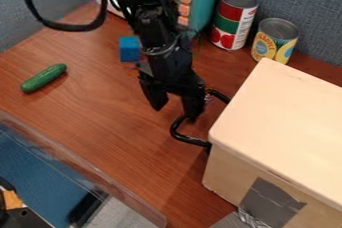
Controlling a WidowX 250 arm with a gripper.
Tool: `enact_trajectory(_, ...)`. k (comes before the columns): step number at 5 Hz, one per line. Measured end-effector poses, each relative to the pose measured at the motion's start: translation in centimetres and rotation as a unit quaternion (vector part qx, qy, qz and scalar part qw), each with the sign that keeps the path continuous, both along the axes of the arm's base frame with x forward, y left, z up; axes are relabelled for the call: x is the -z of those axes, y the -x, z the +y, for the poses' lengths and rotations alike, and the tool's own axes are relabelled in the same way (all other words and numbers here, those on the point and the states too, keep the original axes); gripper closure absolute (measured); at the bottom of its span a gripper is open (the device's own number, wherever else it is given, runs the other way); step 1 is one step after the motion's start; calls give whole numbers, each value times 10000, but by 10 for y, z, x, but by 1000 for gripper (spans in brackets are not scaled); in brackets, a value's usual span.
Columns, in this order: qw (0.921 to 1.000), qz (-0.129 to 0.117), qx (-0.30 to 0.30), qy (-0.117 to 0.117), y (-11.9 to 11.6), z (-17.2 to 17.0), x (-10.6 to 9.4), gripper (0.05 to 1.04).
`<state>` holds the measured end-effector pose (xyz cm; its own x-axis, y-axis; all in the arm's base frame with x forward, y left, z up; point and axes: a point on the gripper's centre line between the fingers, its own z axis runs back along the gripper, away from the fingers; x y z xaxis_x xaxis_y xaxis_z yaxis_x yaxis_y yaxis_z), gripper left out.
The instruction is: Open the drawer
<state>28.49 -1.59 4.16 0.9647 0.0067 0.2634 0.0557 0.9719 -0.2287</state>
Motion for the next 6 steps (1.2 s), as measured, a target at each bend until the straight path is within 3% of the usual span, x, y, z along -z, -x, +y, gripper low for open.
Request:
enact_trajectory(1,9998,106,-170,3,2,1,12,134)
enact_trajectory(3,9995,128,-184,-206,3,3,21,715)
enact_trajectory(4,9987,288,-124,-401,5,13,21,913)
enact_trajectory(6,9921,760,-62,-999,6,51,13,954)
